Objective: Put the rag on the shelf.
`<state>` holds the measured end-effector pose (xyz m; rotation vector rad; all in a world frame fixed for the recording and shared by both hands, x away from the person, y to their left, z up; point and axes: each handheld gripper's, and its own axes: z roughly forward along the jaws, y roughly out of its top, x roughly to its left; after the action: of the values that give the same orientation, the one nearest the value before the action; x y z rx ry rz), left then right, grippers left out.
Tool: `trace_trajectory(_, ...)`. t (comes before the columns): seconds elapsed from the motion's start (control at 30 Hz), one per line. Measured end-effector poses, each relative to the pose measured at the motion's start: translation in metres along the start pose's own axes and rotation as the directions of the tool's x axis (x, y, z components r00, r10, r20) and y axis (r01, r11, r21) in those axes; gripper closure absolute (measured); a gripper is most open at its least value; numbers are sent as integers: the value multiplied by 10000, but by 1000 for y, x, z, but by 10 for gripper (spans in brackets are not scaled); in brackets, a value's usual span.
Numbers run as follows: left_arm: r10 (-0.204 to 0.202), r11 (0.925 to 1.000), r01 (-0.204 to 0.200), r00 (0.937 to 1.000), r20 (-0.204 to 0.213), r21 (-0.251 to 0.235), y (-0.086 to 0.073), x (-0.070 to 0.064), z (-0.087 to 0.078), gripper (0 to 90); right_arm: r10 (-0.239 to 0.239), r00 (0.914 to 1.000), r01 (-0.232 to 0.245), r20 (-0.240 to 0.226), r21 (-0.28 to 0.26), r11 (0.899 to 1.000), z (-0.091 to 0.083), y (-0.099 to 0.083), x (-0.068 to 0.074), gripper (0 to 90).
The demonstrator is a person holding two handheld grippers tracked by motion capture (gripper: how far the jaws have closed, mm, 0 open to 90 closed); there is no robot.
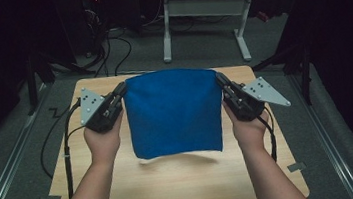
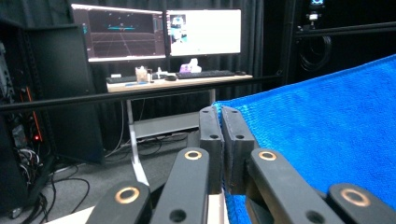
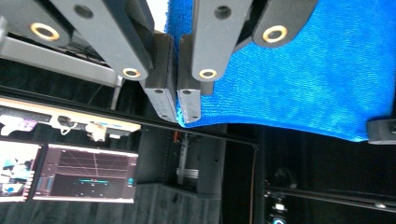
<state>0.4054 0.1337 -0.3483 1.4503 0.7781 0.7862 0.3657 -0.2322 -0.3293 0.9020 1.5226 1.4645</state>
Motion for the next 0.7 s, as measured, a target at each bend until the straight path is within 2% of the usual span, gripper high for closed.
trace_trajectory(0.03, 0, 10000, 0, 10000, 0, 0, 0, 0, 0, 883, 0, 10000, 0, 0, 0, 10000, 0, 0, 0, 883)
trace_trajectory(0.1, -17, 9998, 19, 9999, -113, 194, 1, 5, 12, 883, 100, 9998, -100, 155, -3, 9999, 10, 1, -7, 883)
trace_trajectory(0.3, 79, 9997, -76, 9998, -180, 216, 6, 10, 30, 883, 127, 9996, -131, 259, 135, 9998, 28, 4, -15, 885)
trace_trajectory(0.33, -14, 9998, 18, 9998, -189, 213, 8, 12, 37, 883, 104, 9994, -110, 325, 178, 9998, 37, 6, -18, 885)
trace_trajectory(0.4, -47, 9997, 53, 9997, -222, 236, 9, 14, 41, 883, 106, 9994, -112, 322, 203, 9997, 41, 7, -20, 884)
trace_trajectory(0.53, -138, 9992, 155, 9988, -472, 369, 10, 21, 60, 883, 92, 9991, -102, 410, 240, 9997, 59, 9, -28, 884)
trace_trajectory(0.63, -114, 9993, 134, 9984, -553, 352, 13, 23, 66, 883, 108, 9993, -116, 355, 224, 9997, 65, 10, -33, 884)
trace_trajectory(0.67, 52, 9992, -27, 9980, -629, 396, 16, 25, 70, 883, 153, 9992, -162, 373, 228, 9996, 70, 11, -37, 884)
trace_trajectory(0.7, 52, 9992, -27, 9980, -629, 396, 16, 25, 70, 883, 153, 9992, -162, 373, 228, 9996, 70, 11, -37, 884)
